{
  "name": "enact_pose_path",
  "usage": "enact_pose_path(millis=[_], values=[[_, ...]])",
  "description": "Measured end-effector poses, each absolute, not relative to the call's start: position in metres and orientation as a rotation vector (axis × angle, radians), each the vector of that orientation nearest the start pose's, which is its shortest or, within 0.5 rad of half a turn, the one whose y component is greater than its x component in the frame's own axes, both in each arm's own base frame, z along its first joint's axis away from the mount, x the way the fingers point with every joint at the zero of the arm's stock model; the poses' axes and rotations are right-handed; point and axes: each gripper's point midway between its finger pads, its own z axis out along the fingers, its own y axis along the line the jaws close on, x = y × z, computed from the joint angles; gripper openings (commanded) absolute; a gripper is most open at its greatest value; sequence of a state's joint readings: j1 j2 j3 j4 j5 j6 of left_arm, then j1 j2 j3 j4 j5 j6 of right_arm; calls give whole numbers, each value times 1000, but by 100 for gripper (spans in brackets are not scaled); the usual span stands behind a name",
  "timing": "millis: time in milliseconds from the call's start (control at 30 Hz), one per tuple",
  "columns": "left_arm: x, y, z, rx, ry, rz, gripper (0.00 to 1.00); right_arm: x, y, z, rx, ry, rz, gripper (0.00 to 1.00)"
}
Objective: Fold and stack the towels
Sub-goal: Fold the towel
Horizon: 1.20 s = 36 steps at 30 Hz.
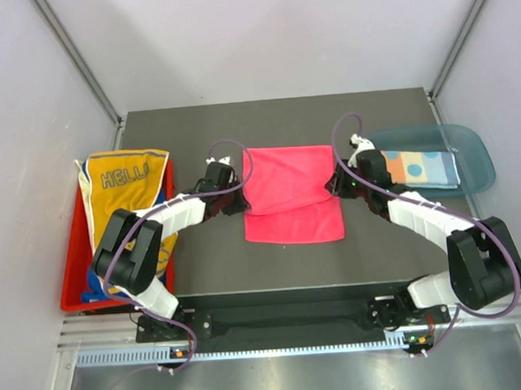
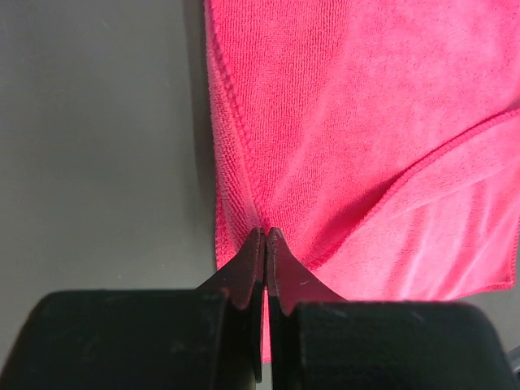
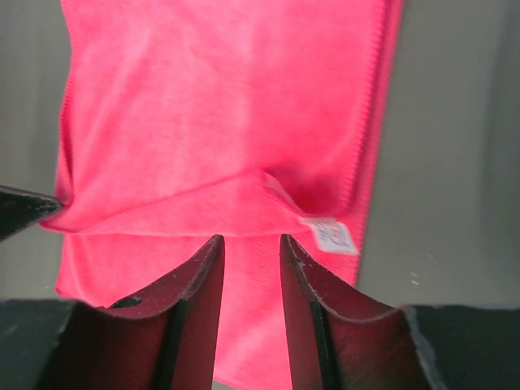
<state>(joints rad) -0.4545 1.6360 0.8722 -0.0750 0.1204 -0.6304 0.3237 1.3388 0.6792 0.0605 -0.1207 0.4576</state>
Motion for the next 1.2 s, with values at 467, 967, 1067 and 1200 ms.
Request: enact_pose_path(millis=[467, 967, 1067, 1200], values=[[333, -215, 44, -161, 2503, -617, 0, 375, 176, 96, 52, 2299, 290, 39], [332, -214, 41, -158, 2511, -612, 0, 377, 178, 66, -66, 2395, 166, 36], [332, -214, 41, -158, 2512, -612, 0, 379, 181, 64, -85, 2401, 159, 34], [332, -214, 41, -158, 2511, -612, 0, 377, 181, 59, -105, 2416, 149, 33]])
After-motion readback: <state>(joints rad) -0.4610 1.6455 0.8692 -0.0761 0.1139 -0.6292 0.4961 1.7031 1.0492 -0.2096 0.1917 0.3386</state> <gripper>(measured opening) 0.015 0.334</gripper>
